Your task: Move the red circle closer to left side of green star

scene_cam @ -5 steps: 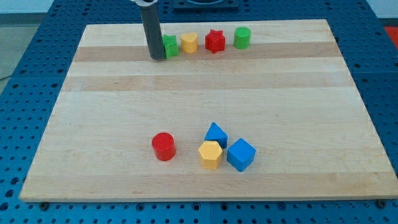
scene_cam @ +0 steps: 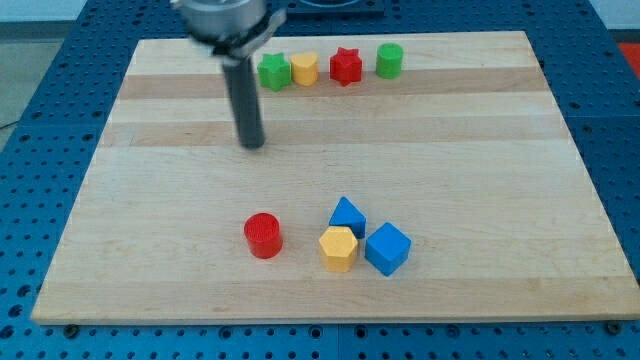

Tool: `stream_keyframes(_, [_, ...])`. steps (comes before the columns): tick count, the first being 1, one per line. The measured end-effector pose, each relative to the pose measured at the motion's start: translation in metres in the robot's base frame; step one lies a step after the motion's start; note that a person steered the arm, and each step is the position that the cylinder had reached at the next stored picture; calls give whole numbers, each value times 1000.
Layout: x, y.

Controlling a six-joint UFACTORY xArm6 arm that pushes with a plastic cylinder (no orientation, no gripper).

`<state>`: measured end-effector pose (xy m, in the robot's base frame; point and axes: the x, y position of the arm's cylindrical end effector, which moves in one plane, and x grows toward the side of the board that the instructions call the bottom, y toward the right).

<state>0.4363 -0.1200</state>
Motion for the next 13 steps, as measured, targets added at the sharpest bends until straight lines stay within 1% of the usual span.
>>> stream_keyframes(1, [80, -20])
stream_keyframes(2, [151, 1])
stream_keyframes(3, [165, 62])
stream_keyframes(4, [131, 65])
stream_keyframes(5, [82, 15])
stream_keyframes(6, [41, -45])
stream_keyframes(8, [30, -56])
stream_keyframes(9, [-44, -56])
stream_keyframes(10, [-82, -56])
stream_keyframes(11, [-50, -56])
stream_keyframes(12, [-33, -96])
stream_keyframes(13, [-93, -115])
